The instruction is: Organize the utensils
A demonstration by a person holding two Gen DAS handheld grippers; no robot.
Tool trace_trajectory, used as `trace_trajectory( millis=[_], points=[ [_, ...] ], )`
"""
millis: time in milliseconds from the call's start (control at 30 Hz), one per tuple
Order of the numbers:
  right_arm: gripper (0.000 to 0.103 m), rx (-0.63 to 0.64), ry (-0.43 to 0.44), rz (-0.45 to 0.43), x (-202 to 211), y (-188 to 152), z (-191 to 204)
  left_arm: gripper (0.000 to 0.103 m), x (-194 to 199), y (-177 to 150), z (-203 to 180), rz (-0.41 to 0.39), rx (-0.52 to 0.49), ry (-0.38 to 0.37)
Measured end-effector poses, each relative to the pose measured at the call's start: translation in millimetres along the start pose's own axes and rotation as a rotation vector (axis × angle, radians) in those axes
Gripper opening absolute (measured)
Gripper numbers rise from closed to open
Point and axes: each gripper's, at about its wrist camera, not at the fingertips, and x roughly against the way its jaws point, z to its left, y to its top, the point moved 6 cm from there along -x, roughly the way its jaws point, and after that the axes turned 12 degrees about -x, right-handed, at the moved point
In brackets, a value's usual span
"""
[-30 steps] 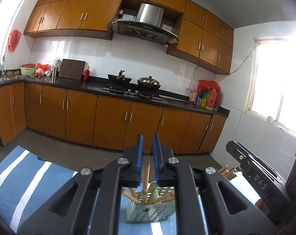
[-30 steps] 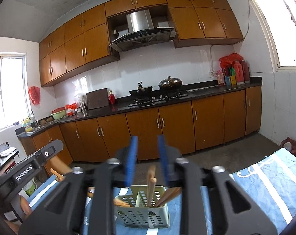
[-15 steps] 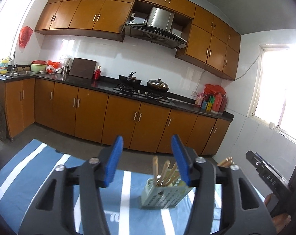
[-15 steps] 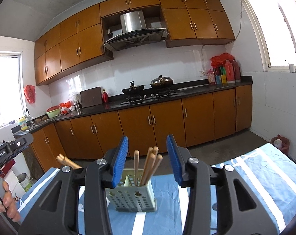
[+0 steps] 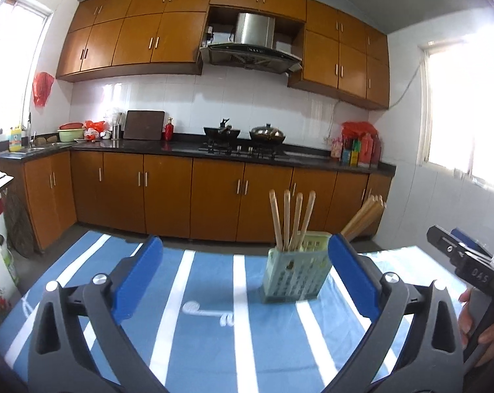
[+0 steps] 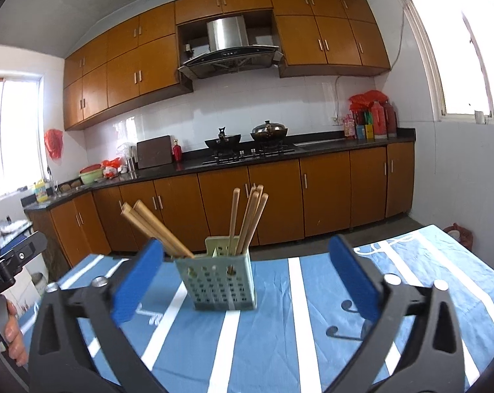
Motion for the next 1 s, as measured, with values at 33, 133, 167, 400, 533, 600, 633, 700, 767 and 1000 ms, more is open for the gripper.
trace_trajectory(
  millis=[33, 133, 167, 400, 533, 600, 633, 700, 767, 1000],
  points=[
    [0.101, 0.010, -0.007, -0.001, 3, -3, 1, 0.099, 3, -6, -1, 0.009, -0.006, 0.005],
    [0.101, 0.064, -0.034, 0.000, 12, -18, 5, 0.099, 9, -23, -3, 0.037, -0.003, 0.005],
    [0.101, 0.078, -0.044, 0.004, 15, -23, 6, 0.099, 11, -28, -4, 0.045, -0.002, 0.010],
    [0.101, 0.123, -0.073, 0.032, 28, -57, 7, 0.099, 27, -56, -9, 0.054, -0.053, 0.075],
    [0.101, 0.120, -0.087, 0.047, 31, -73, 5, 0.099, 30, -67, -19, 0.071, -0.102, 0.083],
    [0.101, 0.116, -0.088, 0.056, 31, -79, 5, 0.099, 30, -72, -23, 0.077, -0.105, 0.088],
    [0.101, 0.114, -0.088, 0.059, 32, -82, 4, 0.099, 30, -74, -24, 0.083, -0.105, 0.092],
    [0.101, 0.115, -0.093, 0.065, 32, -86, 3, 0.099, 28, -81, -24, 0.099, -0.102, 0.099],
    [0.101, 0.116, -0.099, 0.070, 33, -91, 3, 0.099, 27, -85, -25, 0.110, -0.098, 0.099],
    [0.101, 0.108, -0.099, 0.096, 31, -100, 1, 0.099, 25, -91, -26, 0.120, -0.095, 0.093]
  ],
)
